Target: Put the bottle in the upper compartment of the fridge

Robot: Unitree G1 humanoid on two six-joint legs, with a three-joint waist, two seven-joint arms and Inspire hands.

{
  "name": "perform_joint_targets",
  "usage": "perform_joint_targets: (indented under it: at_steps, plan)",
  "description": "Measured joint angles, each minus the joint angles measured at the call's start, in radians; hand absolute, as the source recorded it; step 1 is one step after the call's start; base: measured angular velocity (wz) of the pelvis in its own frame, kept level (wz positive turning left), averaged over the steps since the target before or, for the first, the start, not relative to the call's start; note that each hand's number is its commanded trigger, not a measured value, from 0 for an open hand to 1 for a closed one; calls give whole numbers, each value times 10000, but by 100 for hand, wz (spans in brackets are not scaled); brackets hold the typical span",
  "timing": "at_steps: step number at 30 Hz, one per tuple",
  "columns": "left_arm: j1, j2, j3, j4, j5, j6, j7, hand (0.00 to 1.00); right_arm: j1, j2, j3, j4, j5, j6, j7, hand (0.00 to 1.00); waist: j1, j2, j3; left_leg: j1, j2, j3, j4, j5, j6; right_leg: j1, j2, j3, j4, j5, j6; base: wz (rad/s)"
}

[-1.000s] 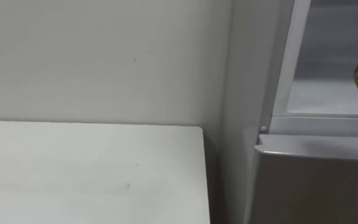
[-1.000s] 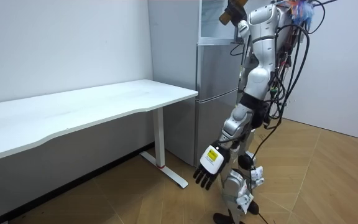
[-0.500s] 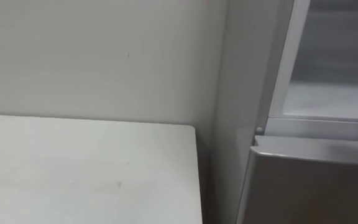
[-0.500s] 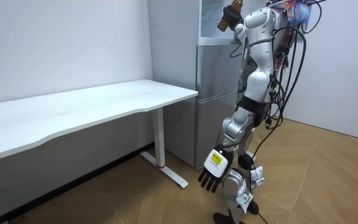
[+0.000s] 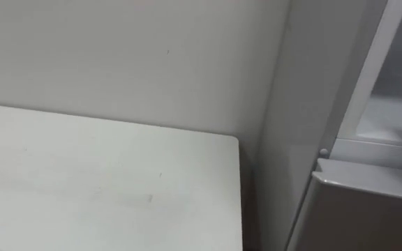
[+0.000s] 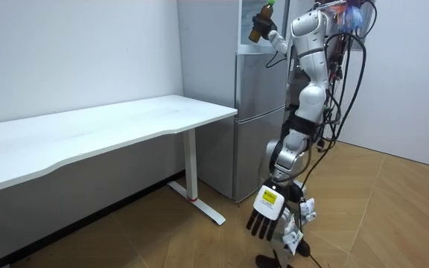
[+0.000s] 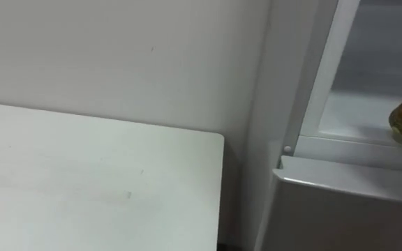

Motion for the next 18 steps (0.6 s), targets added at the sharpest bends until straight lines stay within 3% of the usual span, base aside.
perform_joint_targets:
  at_steps: [5, 13, 18]
  plan:
    - [3, 23, 11, -48, -13, -9, 0, 0, -751, -580, 311, 1649, 105, 4, -73, 100, 74, -5, 4, -23, -7, -184, 1, 1, 6, 14, -36, -108, 13, -1, 1, 7]
    - [113, 27, 65, -54, -10, 6, -29, 0, -870, -953, 683, 2050, 48, -18, -236, 100, 164, -108, 35, -209, 9, -250, 18, 6, -3, -35, -37, -322, -5, -2, 0, 3]
    - [135, 44, 69, -64, -14, 59, -70, 0, -924, -1127, 741, 2689, -19, -77, 17, 100, 459, -240, 11, -151, -7, -303, 19, 7, -5, 59, -43, -462, -18, -2, 1, 2]
